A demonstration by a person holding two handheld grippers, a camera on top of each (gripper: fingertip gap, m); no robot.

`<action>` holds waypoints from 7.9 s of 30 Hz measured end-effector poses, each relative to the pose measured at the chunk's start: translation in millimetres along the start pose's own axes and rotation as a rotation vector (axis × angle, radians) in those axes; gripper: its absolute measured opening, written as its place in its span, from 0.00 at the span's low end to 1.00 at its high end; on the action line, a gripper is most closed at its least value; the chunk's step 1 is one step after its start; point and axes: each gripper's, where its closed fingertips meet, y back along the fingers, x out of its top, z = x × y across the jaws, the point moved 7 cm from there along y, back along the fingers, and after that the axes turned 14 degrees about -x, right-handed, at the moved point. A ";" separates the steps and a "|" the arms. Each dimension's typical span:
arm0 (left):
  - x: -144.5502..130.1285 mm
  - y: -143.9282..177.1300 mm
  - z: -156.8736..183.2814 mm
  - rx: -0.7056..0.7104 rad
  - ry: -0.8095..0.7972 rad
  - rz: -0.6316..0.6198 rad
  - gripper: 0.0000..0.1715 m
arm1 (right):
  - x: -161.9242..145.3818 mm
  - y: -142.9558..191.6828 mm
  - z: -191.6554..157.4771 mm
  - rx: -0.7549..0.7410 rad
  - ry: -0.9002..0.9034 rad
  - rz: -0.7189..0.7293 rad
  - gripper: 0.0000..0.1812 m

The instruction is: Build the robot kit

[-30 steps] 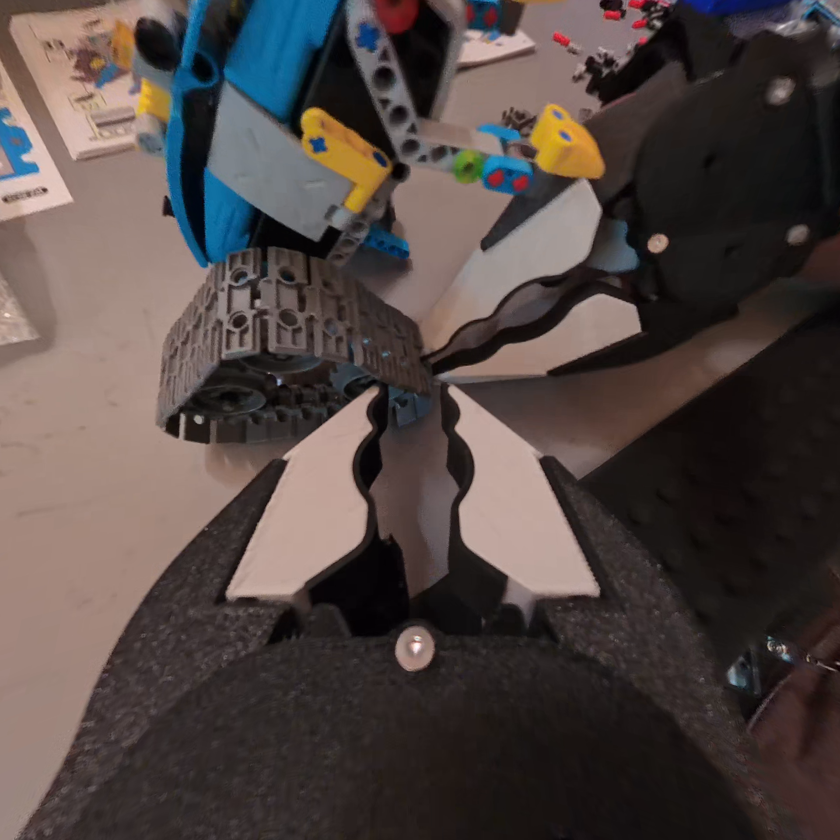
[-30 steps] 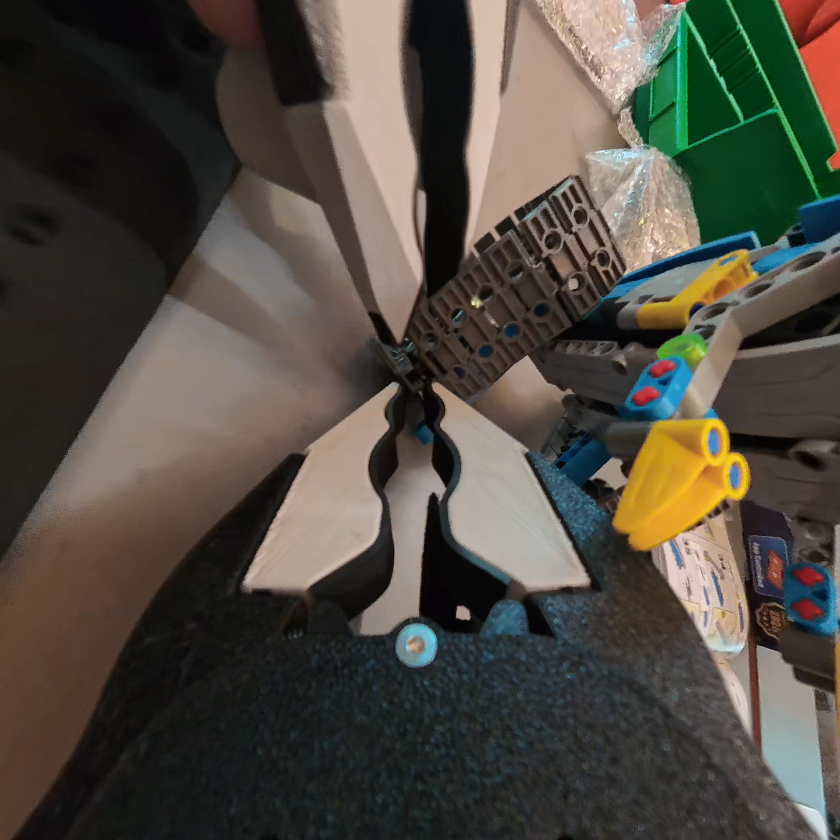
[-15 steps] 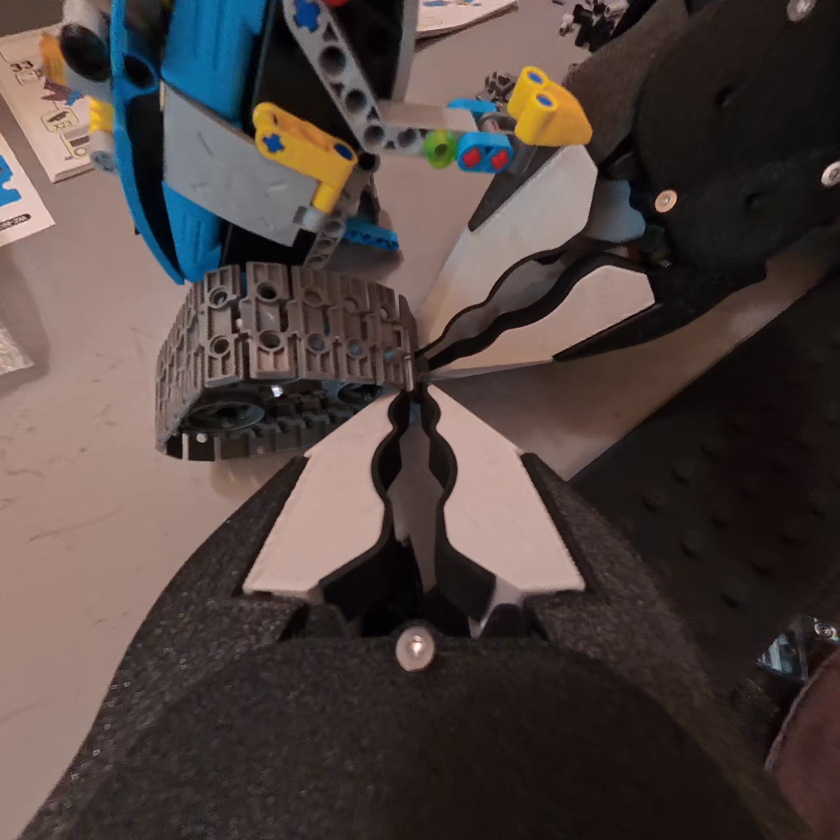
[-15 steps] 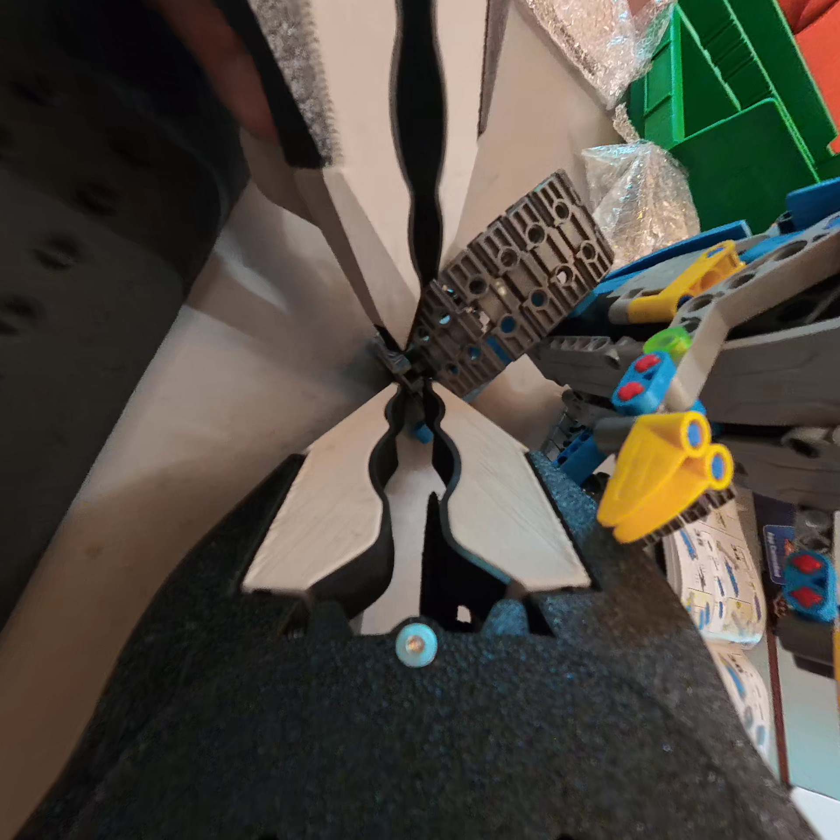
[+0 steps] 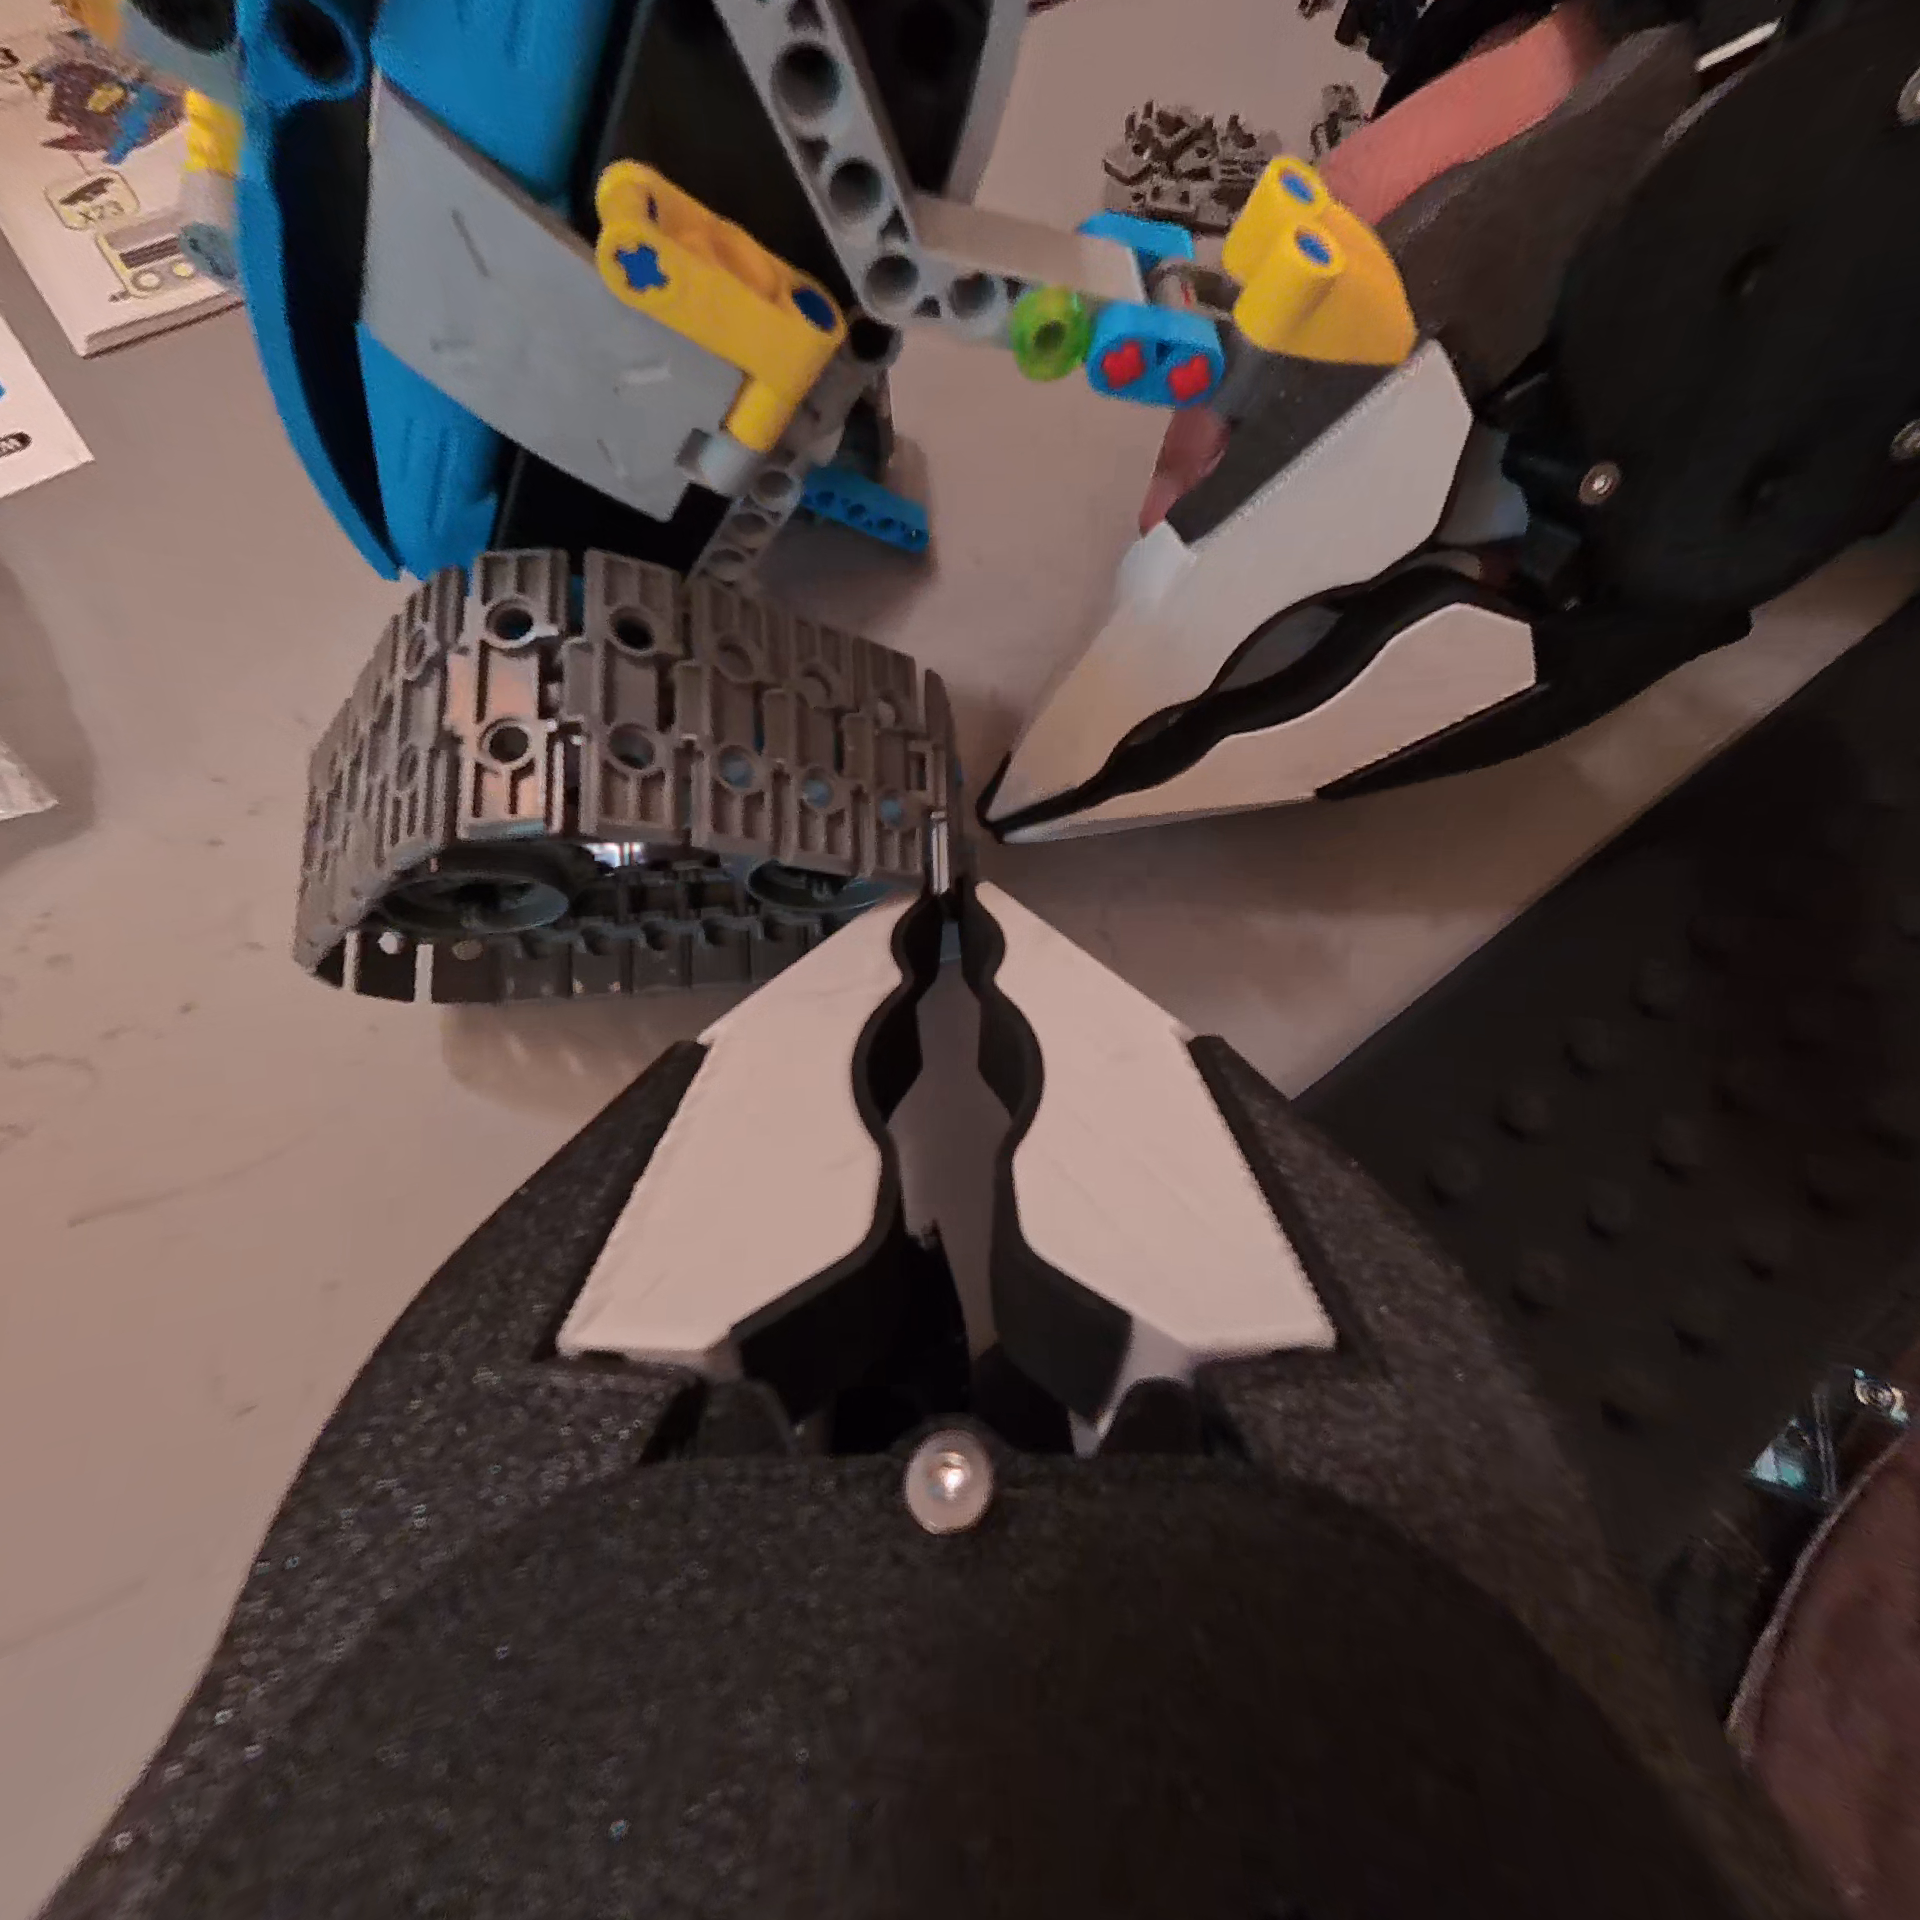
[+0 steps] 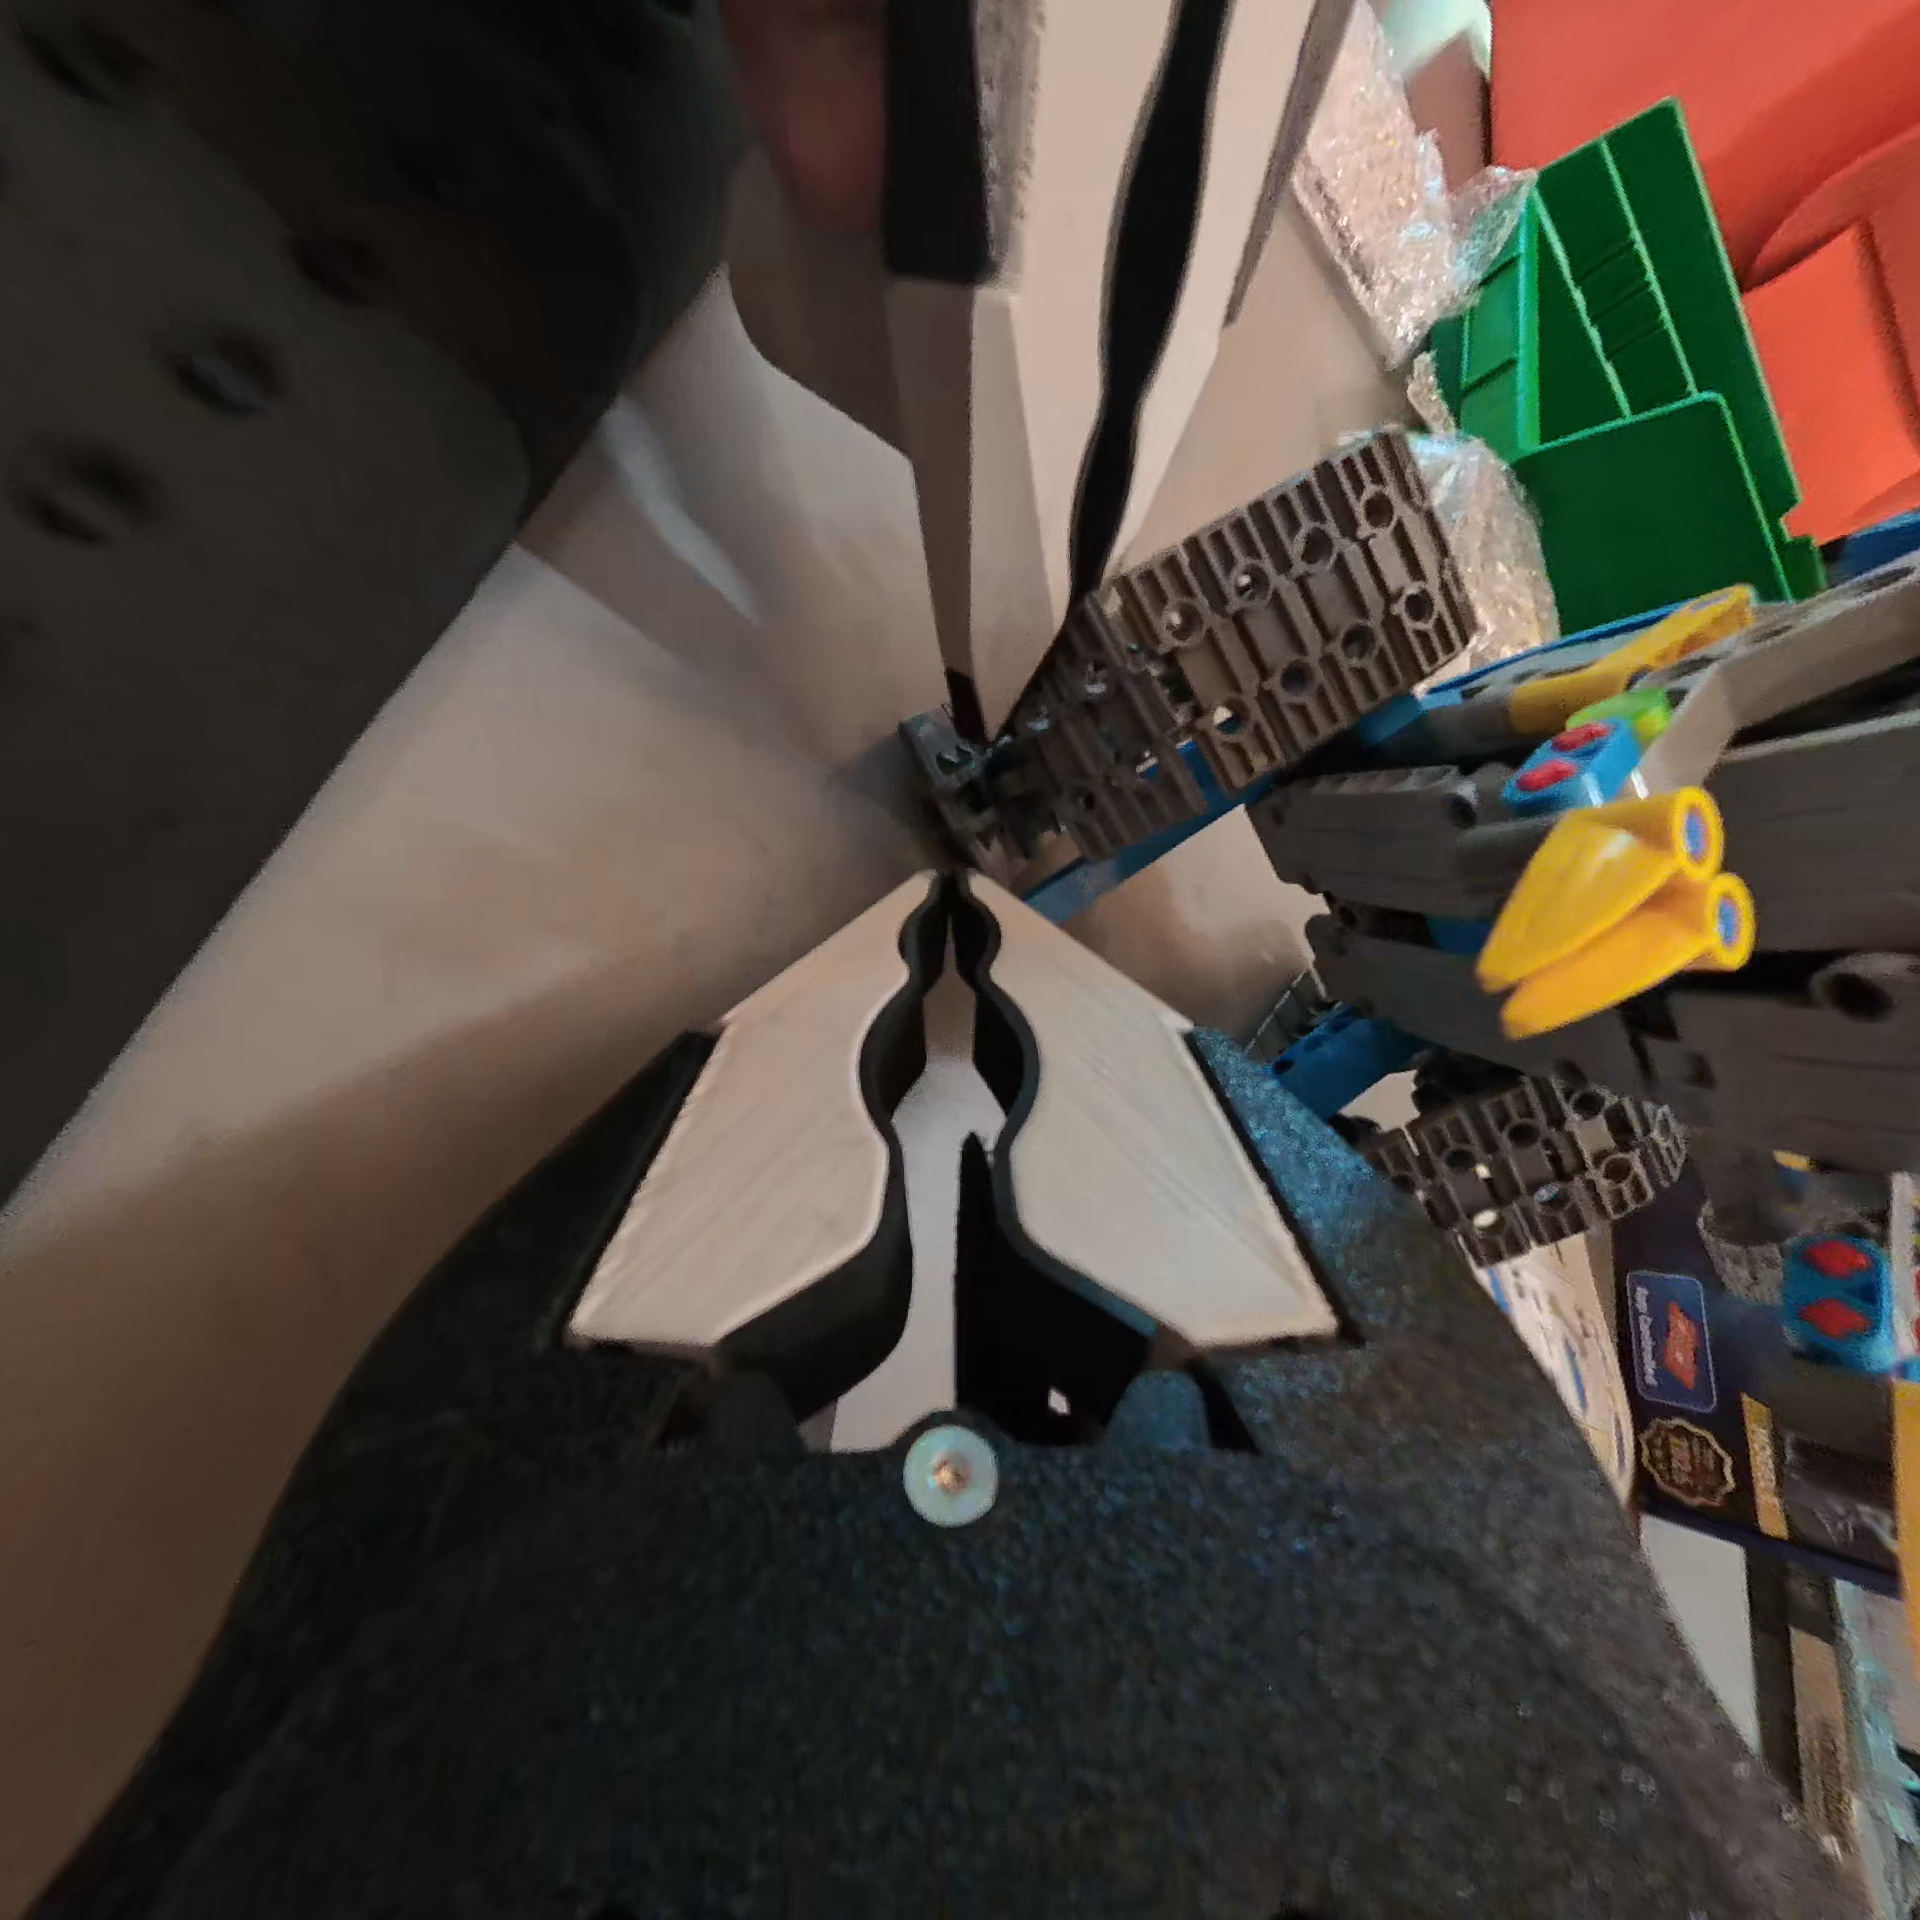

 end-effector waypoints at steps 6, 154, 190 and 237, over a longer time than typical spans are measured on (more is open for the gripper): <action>-1.7 6.0 -7.2 -0.102 0.057 0.017 0.01 | 2.4 -1.9 6.9 -0.020 -0.002 0.024 0.10; -26.1 4.4 13.7 0.211 -0.611 -0.253 0.08 | 13.7 -16.5 17.9 0.365 -0.511 -0.015 0.00; -31.8 9.8 1.6 0.163 -0.683 -0.129 0.01 | 4.9 -25.3 39.7 0.473 -0.717 0.055 0.02; -28.5 18.1 -12.0 0.039 -0.434 -0.048 0.01 | 15.5 -31.2 29.5 0.230 -0.378 0.145 0.17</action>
